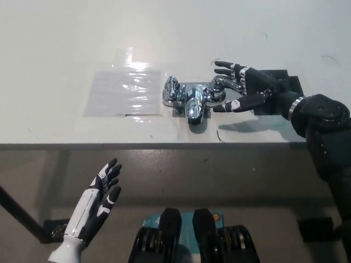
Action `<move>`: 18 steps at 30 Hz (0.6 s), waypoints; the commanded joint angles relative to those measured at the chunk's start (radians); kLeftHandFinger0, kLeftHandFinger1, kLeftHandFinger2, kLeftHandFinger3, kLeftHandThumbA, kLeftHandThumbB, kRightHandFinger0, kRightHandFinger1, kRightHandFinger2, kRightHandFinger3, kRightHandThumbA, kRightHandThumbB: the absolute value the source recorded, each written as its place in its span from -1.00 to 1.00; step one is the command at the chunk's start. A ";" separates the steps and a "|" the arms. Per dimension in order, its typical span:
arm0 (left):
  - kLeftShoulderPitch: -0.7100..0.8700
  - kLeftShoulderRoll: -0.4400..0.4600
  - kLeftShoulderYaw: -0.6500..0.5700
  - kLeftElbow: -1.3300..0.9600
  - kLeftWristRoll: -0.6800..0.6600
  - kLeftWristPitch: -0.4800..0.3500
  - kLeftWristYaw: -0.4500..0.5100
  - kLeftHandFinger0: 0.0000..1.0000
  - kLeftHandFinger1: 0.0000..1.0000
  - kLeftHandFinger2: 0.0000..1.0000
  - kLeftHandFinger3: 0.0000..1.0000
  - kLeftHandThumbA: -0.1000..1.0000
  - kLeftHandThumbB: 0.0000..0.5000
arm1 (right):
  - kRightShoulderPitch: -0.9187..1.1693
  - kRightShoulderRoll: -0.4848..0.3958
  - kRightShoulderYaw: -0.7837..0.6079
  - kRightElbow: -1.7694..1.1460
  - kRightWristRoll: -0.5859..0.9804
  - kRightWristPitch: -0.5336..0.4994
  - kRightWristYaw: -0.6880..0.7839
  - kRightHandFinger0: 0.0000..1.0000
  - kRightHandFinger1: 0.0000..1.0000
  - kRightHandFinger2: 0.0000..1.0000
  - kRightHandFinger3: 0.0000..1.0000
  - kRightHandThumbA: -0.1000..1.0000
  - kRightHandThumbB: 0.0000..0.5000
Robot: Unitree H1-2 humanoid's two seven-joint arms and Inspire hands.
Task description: The faucet is at the center of the desk and the robot turn off the faucet by turning the right faucet handle using the right hand
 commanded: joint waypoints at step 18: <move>-0.012 0.013 0.010 -0.024 -0.014 -0.020 -0.010 1.00 1.00 1.00 1.00 0.77 0.05 | 0.049 0.287 -0.046 -0.156 0.009 -0.081 -0.318 1.00 1.00 1.00 1.00 1.00 0.54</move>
